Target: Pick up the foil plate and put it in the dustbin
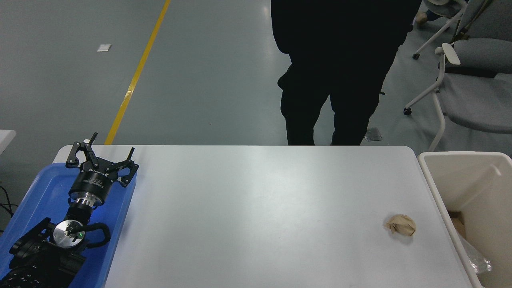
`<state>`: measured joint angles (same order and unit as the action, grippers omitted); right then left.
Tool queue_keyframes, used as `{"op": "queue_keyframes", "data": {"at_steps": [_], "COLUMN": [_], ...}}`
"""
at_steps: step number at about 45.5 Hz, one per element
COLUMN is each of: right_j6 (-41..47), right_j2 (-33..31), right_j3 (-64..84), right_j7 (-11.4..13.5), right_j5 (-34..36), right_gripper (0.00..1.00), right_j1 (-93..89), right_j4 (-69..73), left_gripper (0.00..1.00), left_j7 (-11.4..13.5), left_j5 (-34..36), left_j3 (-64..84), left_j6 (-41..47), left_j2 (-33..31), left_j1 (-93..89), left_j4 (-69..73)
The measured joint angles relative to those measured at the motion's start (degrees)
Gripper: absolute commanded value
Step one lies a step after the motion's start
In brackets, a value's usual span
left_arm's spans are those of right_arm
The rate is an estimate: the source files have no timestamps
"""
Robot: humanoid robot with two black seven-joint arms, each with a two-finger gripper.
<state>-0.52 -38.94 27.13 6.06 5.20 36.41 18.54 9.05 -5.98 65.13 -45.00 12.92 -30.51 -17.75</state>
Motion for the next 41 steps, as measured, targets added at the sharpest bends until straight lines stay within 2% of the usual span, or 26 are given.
{"op": "queue_keyframes", "data": {"at_steps": [13, 28, 33, 41], "right_j6": [-0.2, 2.4, 6.1, 20.8], "right_j2": [-7.7, -10.4, -9.3, -6.2], "right_j3": [10.2, 33.4, 40.0, 45.8], "right_j7": [-0.1, -0.2, -0.1, -0.2], "right_j5": [-0.1, 0.0, 0.0, 0.6], "right_gripper": [1.0, 1.0, 1.0, 1.0], "right_j1": [14.0, 41.3, 50.3, 63.6], "right_j4": [19.6, 40.5, 46.1, 51.6], "left_gripper": [0.99, 0.99, 0.99, 0.99], "left_j7": [0.0, -0.2, -0.2, -0.2], "left_j5": [0.0, 0.0, 0.0, 0.0], "left_j3": [-0.1, -0.2, -0.2, -0.3], "left_j6": [0.0, 0.0, 0.0, 0.0], "left_j2": [0.0, 0.0, 0.0, 0.0], "left_j1": [-0.1, -0.2, -0.2, -0.1], "left_j4": [0.0, 0.0, 0.0, 0.0]}}
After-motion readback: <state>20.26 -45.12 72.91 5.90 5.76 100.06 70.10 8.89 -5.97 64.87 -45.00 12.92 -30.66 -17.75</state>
